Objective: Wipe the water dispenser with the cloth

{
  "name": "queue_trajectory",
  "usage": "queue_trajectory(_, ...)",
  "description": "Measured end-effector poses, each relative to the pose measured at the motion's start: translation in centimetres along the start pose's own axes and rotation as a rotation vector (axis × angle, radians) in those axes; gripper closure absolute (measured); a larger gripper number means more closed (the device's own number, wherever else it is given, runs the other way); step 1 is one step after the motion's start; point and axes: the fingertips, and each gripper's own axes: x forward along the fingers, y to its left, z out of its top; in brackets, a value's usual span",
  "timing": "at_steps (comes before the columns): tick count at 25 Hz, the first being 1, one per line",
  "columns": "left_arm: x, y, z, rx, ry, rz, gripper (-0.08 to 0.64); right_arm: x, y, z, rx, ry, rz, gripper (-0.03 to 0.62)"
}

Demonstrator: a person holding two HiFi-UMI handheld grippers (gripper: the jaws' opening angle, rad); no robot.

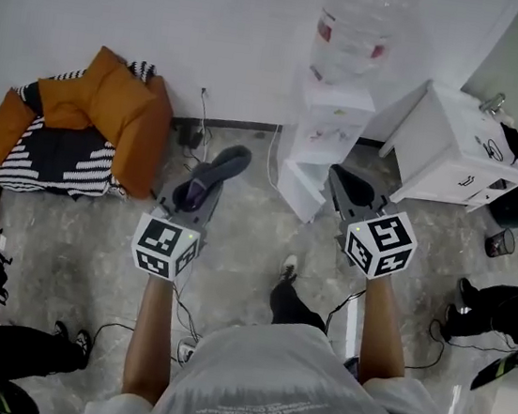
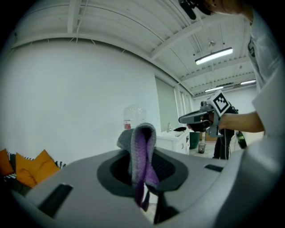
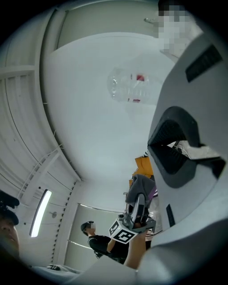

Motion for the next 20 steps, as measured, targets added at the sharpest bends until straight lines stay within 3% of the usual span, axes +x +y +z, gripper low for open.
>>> queue_trajectory(12, 16.9, 5.9, 1.5, -0.094, 0.047, 0.089, 0.482, 12.7, -13.5, -0.8, 0.022, 0.045, 0.163, 0.578)
queue_trajectory(20, 25.5, 8.3, 1.1, -0.155, 0.078, 0.117, 0.482, 18.7, -20.1, -2.2, 0.050, 0.063, 0.189, 0.578)
